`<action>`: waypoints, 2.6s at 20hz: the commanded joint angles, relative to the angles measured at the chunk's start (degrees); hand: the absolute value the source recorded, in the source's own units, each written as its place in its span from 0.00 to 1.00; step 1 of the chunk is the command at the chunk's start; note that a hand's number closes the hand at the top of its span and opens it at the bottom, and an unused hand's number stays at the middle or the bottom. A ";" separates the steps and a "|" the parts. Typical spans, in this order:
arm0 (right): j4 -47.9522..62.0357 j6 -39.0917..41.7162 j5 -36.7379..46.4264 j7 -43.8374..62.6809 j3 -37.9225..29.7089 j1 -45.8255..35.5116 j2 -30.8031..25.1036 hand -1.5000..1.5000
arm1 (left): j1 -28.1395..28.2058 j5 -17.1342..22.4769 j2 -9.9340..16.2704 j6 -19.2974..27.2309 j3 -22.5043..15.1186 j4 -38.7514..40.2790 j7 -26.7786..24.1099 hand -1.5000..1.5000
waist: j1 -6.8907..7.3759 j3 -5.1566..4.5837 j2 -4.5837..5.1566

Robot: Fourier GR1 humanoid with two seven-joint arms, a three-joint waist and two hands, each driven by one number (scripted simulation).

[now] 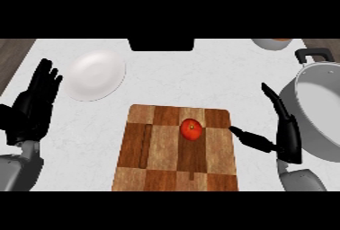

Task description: Pick the tomato from the cutting board and place it in the pot

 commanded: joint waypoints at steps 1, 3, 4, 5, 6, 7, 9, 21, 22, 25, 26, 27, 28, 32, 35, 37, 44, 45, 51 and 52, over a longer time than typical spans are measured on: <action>-7.91 2.99 6.46 13.66 5.81 -0.10 -2.91 0.00 | -0.64 -1.06 -2.07 1.12 -0.83 -0.07 1.30 0.50 | -0.10 -0.09 -0.14; -7.59 10.42 5.70 19.20 6.43 -2.14 -7.53 0.00 | 0.16 -0.82 -1.94 -0.59 -0.10 2.29 -2.23 0.50 | 0.04 -0.18 -0.09; -10.71 11.52 7.32 24.80 9.42 -2.39 -6.86 0.00 | -0.07 -1.23 -1.24 -0.21 -0.48 0.60 -0.67 0.50 | 0.09 -0.23 -0.34; -9.27 13.19 8.85 27.75 10.48 -3.98 -7.64 0.00 | 1.96 -1.15 -1.53 -0.06 -1.04 -1.51 -0.44 0.50 | 1.03 -0.22 -0.38; -9.91 15.78 9.29 32.33 11.65 -6.61 -7.77 0.00 | -0.17 -1.19 -0.70 -0.59 -0.32 0.07 -0.19 0.50 | 0.82 -0.25 -0.22; -10.62 18.54 9.76 36.07 13.11 -6.98 -8.68 0.00 | 1.25 -1.67 -2.24 0.11 -2.04 -0.92 -0.11 0.50 | 0.96 -0.30 -0.37; -11.42 23.50 10.74 41.69 14.90 -9.13 -10.18 0.00 | 1.61 -1.35 -1.41 -0.29 -1.09 -1.38 0.24 0.50 | 0.98 -0.24 -0.33; -10.99 38.09 12.79 65.77 18.12 -19.98 3.72 0.00 | 2.91 -3.56 -2.35 -1.53 1.22 -5.36 3.42 0.50 | 0.56 0.01 -0.01; -2.75 36.70 13.94 63.70 18.42 -23.72 6.85 0.00 | 2.19 -3.38 -3.92 -1.26 0.27 -4.38 2.83 0.50 | 0.83 0.01 0.09; -4.25 33.99 18.33 60.04 20.01 -17.18 8.45 0.00 | -1.98 -4.61 -4.17 -1.44 2.21 -2.69 5.49 0.50 | 0.39 0.02 0.07; -1.63 38.28 16.39 61.26 16.61 -21.45 9.07 0.00 | 0.72 -5.36 -5.17 -2.65 2.09 -2.26 2.07 0.50 | 0.54 0.01 0.08; -3.02 37.21 18.78 60.75 18.89 -18.11 9.11 0.00 | -2.30 -5.91 -5.23 -2.15 2.43 -0.94 4.37 0.50 | 0.35 0.02 0.07; -5.23 40.53 16.29 59.42 15.63 -16.77 5.26 0.00 | -1.01 -4.45 -5.00 -4.41 4.30 0.65 1.38 0.50 | 0.27 0.01 0.07; 3.34 36.70 23.21 63.16 17.77 -20.04 11.58 0.00 | 0.22 -6.31 -6.29 -3.04 2.82 -3.46 3.69 0.50 | 0.65 0.02 0.10; 3.22 35.44 25.56 59.77 17.92 -15.48 10.18 0.00 | 0.92 -4.99 -4.95 -6.72 6.14 -0.41 1.03 0.50 | 0.41 0.02 0.08; 3.70 39.66 25.08 59.39 13.22 -19.18 10.63 0.00 | -0.70 -7.71 -7.78 -5.54 4.99 1.13 1.04 0.50 | 0.37 0.02 0.07; 16.19 31.46 28.84 53.71 14.16 -20.94 15.56 0.00 | 2.36 -7.10 -9.10 -8.88 6.79 1.96 -3.02 0.50 | 0.86 0.01 0.25; 11.61 34.54 30.06 52.63 12.94 -16.83 13.25 0.00 | 3.35 -9.20 -8.66 -6.29 6.07 -5.67 3.62 0.50 | 0.59 0.03 0.05; 17.97 31.96 30.97 53.33 12.85 -18.97 15.63 0.00 | 2.73 -12.33 -11.36 -5.05 4.61 -7.44 5.59 0.50 | 0.68 0.03 0.08; 14.97 34.01 32.38 52.49 10.77 -17.36 15.31 0.00 | -1.03 -9.89 -8.76 -8.07 8.63 -4.41 6.63 0.50 | 0.40 0.02 0.06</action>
